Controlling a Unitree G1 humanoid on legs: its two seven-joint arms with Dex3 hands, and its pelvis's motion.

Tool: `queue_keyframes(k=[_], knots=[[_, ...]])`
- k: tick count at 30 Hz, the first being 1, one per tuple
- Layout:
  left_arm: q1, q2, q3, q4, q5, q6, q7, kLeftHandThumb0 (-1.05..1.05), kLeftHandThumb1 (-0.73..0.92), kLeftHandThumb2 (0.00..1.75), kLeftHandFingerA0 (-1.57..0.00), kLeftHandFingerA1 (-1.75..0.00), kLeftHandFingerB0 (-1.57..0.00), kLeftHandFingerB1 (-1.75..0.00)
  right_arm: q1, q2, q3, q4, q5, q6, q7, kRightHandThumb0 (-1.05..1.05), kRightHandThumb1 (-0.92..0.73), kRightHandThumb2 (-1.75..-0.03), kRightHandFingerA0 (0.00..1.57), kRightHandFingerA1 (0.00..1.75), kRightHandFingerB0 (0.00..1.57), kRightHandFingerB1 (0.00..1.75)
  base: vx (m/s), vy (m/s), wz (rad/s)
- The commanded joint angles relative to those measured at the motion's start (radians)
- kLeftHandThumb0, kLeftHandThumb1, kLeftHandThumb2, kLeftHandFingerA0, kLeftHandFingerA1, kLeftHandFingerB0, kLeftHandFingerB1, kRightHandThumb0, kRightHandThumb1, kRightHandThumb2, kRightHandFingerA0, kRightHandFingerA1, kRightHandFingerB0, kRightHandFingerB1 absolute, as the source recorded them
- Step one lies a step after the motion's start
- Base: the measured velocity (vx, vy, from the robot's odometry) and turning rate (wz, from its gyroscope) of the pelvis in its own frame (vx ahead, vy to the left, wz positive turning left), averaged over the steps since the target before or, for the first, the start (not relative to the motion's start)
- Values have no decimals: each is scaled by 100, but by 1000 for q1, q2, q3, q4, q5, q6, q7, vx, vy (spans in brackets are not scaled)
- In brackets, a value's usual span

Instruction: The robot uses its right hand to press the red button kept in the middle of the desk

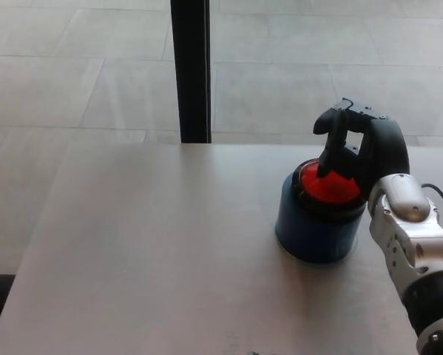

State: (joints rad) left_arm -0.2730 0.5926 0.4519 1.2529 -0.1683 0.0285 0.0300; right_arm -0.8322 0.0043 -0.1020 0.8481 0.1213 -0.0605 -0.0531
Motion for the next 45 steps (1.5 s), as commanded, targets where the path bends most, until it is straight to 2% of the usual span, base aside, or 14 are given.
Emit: queue_keyframes(k=[1, 14, 19, 20, 22, 24, 25, 26, 28, 30, 31, 37, 39, 45], knots=[[-3, 14, -7, 0, 1, 3, 13, -60, 92, 115, -47, -98, -30, -82, 73, 19, -31, 65, 3, 34, -43, -18, -55, -120, 96, 175, 77, 158, 0, 0, 0], [-3, 15, -8, -3, -4, 4, 3, -59, 92, 122, -43, -94, -21, -76, 54, 53, -32, 81, -15, -24, -15, -20, -51, -123, 97, 175, 78, 160, 0, 0, 0], [-6, 15, -3, 5, -9, 4, 9, -61, 92, 113, -32, -123, -18, -95, 32, 18, 4, 65, -48, 4, -21, -19, -51, -120, 94, 175, 77, 161, 0, 0, 0], [-1, 17, -2, 3, -10, -2, -2, -60, 92, 118, -45, -97, -27, -81, 25, 0, 34, 66, -85, 13, -38, -20, -50, -120, 96, 175, 78, 161, 0, 0, 0], [1, 18, 1, 0, -13, -3, -7, -61, 92, 123, -41, -93, -25, -79, 6, -41, 76, 52, -130, 47, -53, -29, -46, -115, 123, 141, 103, 129, 0, 0, 0], [0, 19, -8, -6, -3, 2, 7, -62, 92, 116, -31, -121, -21, -99, -24, -96, 94, 40, -152, 68, -56, -21, -51, -110, 97, 175, 79, 158, 0, 0, 0], [3, 20, -4, -6, -8, 2, 3, -62, 92, 124, -40, -92, -24, -78, -40, -120, 103, 38, -164, 71, -57, -31, -51, -113, 123, 140, 100, 126, 0, 0, 0], [9, 20, 3, -6, -15, -4, -4, -62, 92, 125, -38, -91, -21, -76, -61, -140, 106, 40, -166, 79, -57, -22, -49, -114, 93, 175, 75, 163, -23, -15, 6], [11, 18, 12, -2, -21, -11, -1, -62, 92, 124, -39, -91, -21, -76, -105, -197, 102, 36, -167, 92, -40, -22, -49, -115, 94, 175, 74, 166, 0, 0, 0], [8, 17, 25, -6, -34, -2, -3, -63, 92, 114, -26, -123, -12, -96, -153, -242, 92, 45, -160, 123, -27, -31, -48, -114, 123, 140, 102, 129, 0, 0, 0], [8, 19, 18, -4, -24, -1, -5, -65, 92, 122, -42, -95, -23, -78, -176, -259, 61, 50, -131, 116, -22, -20, -48, -115, 93, 175, 76, 156, 0, 0, 0], [16, 15, 16, -3, -21, 1, 6, -63, 92, 125, -35, -89, -16, -73, -247, -329, -33, 41, -83, 122, 0, -28, -47, -115, 123, 142, 100, 128, 0, 0, 0], [21, 11, 21, -3, -26, -3, 5, -63, 92, 114, -23, -117, -10, -88, -248, -345, -46, 19, -83, 144, 4, -19, -48, -121, 96, 175, 83, 154, 0, 0, 0], [25, 13, 21, 2, -19, 4, 4, -63, 92, 126, -36, -89, -17, -73, -218, -435, -185, -45, -6, 150, 6, -17, -56, -119, 96, 175, 79, 138, 0, 0, 0]])
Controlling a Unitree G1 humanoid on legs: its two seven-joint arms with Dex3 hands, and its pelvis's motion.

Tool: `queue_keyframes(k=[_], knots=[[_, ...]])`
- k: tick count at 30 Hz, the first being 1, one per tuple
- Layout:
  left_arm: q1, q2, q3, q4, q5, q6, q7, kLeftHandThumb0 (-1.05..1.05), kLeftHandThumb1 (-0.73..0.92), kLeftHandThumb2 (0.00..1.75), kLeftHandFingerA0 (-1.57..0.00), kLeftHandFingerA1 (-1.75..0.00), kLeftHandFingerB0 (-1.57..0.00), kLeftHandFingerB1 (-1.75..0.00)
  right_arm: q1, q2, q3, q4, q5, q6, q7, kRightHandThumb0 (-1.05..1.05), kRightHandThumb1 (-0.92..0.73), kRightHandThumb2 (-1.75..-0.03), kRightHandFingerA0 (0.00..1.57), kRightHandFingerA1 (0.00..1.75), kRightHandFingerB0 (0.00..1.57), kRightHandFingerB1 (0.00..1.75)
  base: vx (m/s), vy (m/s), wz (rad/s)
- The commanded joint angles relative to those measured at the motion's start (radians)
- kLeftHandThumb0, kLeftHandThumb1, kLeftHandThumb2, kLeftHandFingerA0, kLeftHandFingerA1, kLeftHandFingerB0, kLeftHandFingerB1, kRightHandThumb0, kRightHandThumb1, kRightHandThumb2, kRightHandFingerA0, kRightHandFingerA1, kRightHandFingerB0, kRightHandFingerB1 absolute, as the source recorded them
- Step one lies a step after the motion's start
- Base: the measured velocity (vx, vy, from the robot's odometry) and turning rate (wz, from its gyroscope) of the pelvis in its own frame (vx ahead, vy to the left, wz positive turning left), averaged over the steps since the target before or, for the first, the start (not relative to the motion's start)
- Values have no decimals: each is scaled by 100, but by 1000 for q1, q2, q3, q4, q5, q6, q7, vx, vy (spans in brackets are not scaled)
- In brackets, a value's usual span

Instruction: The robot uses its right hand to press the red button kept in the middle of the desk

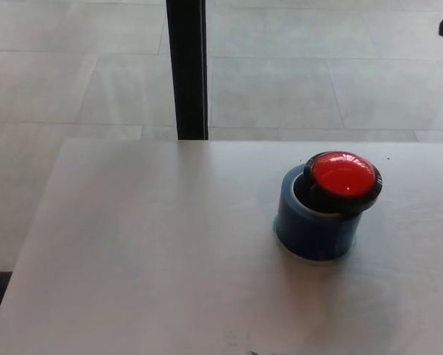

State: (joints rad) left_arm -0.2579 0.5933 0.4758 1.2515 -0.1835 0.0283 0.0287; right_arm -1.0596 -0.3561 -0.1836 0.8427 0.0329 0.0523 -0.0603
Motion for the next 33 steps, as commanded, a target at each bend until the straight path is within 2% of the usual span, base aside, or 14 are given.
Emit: queue_keyframes(k=[1, 3, 5, 8, 9, 10, 12, 17, 21, 22, 28, 29, 32, 33], knots=[[10, 12, -1, 3, -5, 5, 8, -63, 92, 125, -36, -89, -15, -72, 13, -89, -121, -37, 86, 34, 19, -17, -61, -113, 95, 175, 78, 136, 0, 0, 0], [14, 11, -1, 2, -5, 1, 11, -62, 92, 123, -42, -93, -24, -79, 19, -144, -179, -11, 106, 16, 24, -23, -59, -113, 118, 135, 85, 112, 0, 0, 0], [18, 10, 1, 3, -6, -2, 14, -64, 92, 121, -40, -93, -23, -77, 34, -206, -240, 20, 127, 0, 28, -15, -60, -109, 93, 175, 75, 135, 0, 0, 0], [19, 9, 18, 2, -24, 2, 5, -64, 92, 121, -37, -91, -19, -75, 62, -258, -290, 49, 130, -48, 29, -23, -57, -116, 121, 138, 89, 114, 0, 0, 0], [20, 11, 15, 4, -19, 1, 4, -64, 92, 121, -37, -91, -20, -75, 84, -283, -305, 40, 121, -43, 5, -19, -55, -111, 97, 175, 81, 137, 0, 0, 0], [19, 13, 9, 2, -13, 4, 2, -64, 92, 122, -41, -93, -20, -75, 119, -312, -341, 30, 133, -55, -6, -29, -55, -119, 128, 141, 93, 117, 0, 0, 0], [17, 14, 6, 3, -11, 6, 4, -63, 92, 121, -39, -91, -19, -74, 150, -339, -380, 25, 147, -60, -17, -26, -51, -115, 107, 175, 90, 122, 0, 0, 0], [22, 14, 4, 4, -11, 2, 17, -63, 92, 121, -38, -91, -17, -74, 348, -406, -502, -32, 148, -70, -91, -45, -60, -94, 116, 165, 92, 83, 0, 0, 0], [25, 12, 10, 3, -21, -3, 2, -63, 92, 114, -21, -119, -9, -93, 511, -353, -638, -145, 208, -24, -151, -59, -67, -76, 130, 141, 85, 82, 0, 0, 0], [26, 10, 11, 4, -22, -6, 0, -63, 92, 122, -37, -92, -21, -78, 546, -344, -657, -154, 208, -20, -164, -62, -67, -74, 132, 140, 81, 81, 0, 0, 0], [26, 10, -2, 5, -13, -1, 1, -63, 92, 120, -41, -93, -21, -75, 713, -236, -769, -182, 256, -9, -205, -76, -68, -62, 115, 135, 66, 91, 0, 0, 0], [23, 9, -5, 5, -10, 2, 9, -63, 92, 121, -40, -92, -19, -74, 738, -208, -785, -172, 263, -14, -218, -76, -53, -99, 112, 127, 59, 81, 0, 0, 0], [23, 7, 8, 4, -27, 0, 2, -61, 92, 121, -35, -90, -17, -74, 805, -138, -805, -161, 283, -38, -215, -73, -74, -65, 96, 142, 58, 80, 0, 0, 0], [21, 6, 11, 4, -31, 4, 7, -63, 92, 121, -37, -91, -20, -76, 836, -100, -800, -181, 278, -47, -222, -76, -58, -99, 99, 126, 61, 84, 0, 0, 0]])
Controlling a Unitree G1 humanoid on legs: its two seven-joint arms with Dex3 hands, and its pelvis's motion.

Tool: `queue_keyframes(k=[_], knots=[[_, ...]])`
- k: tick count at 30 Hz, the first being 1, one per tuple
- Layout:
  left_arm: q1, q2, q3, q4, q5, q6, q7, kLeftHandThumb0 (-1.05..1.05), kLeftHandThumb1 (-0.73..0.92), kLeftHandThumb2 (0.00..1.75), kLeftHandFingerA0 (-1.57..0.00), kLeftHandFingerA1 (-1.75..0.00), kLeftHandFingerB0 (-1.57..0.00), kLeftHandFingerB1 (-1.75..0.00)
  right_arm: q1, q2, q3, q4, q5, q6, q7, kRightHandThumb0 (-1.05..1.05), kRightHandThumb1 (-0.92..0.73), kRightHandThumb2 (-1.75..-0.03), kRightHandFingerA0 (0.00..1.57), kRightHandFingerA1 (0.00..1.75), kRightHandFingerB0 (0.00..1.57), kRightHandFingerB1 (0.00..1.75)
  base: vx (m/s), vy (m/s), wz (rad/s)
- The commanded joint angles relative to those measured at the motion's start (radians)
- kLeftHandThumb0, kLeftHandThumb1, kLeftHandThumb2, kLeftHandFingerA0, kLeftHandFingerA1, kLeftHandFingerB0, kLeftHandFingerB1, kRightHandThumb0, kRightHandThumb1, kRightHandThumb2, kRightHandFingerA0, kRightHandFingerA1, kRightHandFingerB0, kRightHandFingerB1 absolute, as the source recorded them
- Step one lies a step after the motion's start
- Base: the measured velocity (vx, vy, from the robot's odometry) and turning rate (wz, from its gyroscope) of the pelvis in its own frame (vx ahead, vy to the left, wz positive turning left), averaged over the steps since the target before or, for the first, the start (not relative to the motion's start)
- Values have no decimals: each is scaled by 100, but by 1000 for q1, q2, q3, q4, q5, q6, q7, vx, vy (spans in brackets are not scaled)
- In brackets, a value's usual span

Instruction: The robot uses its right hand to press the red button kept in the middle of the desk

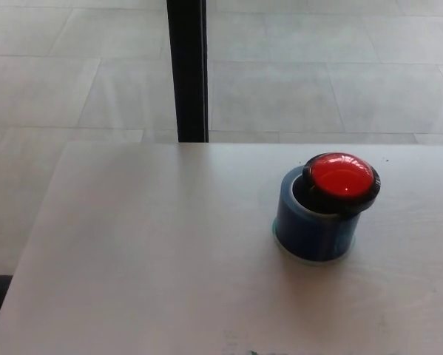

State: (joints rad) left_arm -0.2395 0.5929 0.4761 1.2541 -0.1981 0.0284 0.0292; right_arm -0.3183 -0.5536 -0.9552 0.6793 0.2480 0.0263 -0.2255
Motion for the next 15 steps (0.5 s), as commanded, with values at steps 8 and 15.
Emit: queue_keyframes(k=[8, 15], knots=[[3, 6, -3, -3, -9, -2, 2, -63, 92, 121, -37, -90, -17, -73, 177, 246, -30, -60, 114, -43, -78, -86, -73, -62, 102, 125, 72, 81, 0, 0, 0], [4, 6, -10, 1, -2, -4, 11, -63, 92, 121, -42, -94, -21, -76, 209, 298, 10, -134, 127, 10, -92, -81, -72, -63, 105, 121, 71, 75, 0, 0, 0]])
